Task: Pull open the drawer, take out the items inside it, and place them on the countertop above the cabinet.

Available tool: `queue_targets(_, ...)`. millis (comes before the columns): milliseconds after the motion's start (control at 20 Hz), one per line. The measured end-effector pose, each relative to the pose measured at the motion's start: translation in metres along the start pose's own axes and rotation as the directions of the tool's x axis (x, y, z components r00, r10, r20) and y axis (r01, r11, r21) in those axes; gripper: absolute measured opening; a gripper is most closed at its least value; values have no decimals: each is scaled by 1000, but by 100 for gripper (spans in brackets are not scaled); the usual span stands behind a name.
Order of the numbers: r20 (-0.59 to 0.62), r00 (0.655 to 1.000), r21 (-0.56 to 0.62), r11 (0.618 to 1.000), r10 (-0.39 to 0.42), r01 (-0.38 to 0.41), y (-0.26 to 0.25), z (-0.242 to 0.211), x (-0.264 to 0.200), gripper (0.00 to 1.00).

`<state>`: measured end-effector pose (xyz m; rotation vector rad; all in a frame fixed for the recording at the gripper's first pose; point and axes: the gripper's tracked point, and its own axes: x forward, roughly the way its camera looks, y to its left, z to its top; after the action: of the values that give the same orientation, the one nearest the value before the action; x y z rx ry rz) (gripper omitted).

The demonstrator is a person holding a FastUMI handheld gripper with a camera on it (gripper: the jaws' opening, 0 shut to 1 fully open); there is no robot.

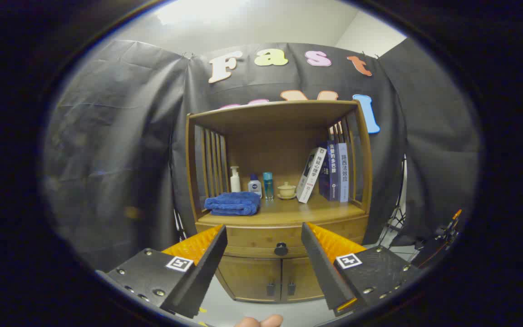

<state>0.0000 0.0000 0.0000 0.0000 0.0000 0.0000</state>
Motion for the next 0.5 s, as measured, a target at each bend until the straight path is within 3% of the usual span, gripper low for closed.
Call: queue_targets(500,-8,1000,-1,1000,-5,5,-7,-5,0,98)
